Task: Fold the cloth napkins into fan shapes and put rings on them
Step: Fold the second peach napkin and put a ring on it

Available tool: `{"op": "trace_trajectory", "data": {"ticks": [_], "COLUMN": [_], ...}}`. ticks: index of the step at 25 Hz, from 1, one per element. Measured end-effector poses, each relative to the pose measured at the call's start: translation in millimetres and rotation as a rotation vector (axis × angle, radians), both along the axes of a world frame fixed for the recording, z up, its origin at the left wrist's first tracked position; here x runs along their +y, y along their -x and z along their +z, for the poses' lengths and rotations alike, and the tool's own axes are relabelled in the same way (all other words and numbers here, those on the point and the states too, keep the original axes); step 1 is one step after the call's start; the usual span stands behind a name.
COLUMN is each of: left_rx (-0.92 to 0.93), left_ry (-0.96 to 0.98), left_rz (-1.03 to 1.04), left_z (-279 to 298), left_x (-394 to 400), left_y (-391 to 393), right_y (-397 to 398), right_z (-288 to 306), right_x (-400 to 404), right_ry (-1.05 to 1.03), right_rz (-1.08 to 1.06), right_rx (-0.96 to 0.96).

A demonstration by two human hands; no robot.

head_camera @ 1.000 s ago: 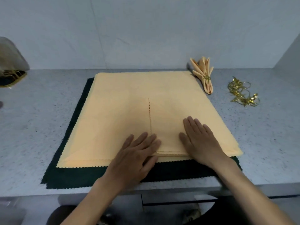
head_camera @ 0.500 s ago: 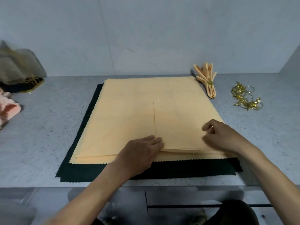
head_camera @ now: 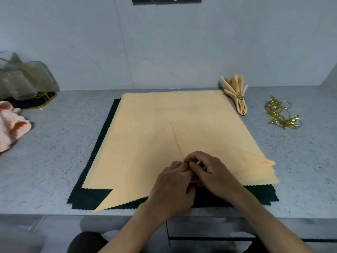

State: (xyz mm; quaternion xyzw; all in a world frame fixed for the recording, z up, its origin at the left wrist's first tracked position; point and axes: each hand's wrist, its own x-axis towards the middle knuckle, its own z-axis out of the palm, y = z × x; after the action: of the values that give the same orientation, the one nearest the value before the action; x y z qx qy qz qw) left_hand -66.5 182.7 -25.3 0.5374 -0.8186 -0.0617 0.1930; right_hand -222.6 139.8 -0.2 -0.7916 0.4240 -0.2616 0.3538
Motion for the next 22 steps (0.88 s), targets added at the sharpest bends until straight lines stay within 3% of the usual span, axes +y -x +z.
{"op": "trace_trajectory", "data": {"ticks": [4,6,7,11,15,22], "left_rx": [0.541,0.795,0.837,0.673,0.393,0.312], "left_ry": [-0.137,-0.188,-0.218,-0.279,-0.369,-0.711], "left_rz": [0.007,0.134,0.200,0.325,0.002,-0.189], "left_z": [14.1,25.4,31.0,37.8,21.5,38.0], "left_x": [-1.9,-9.4,-14.5,-28.0,-24.4,-41.7], "left_y": [-13.2,-30.8,-43.4,-113.6,-162.4,-181.3], "right_y": [0.1,-2.8,-5.7,-11.1,-10.3,-9.2], "right_z": [-5.7,-11.4,-15.5,-25.9,-29.4,-26.1], "right_x": [-7.6,-6.3,-4.2,1.9,5.8,6.3], "right_ry": [-0.090,-0.007,0.060,0.177,0.226,0.187], "right_rz": [-0.066,-0.041,-0.027,-0.049,-0.039,-0.037], "right_rx": [0.009,0.106,0.172,0.189,0.203,0.191]}}
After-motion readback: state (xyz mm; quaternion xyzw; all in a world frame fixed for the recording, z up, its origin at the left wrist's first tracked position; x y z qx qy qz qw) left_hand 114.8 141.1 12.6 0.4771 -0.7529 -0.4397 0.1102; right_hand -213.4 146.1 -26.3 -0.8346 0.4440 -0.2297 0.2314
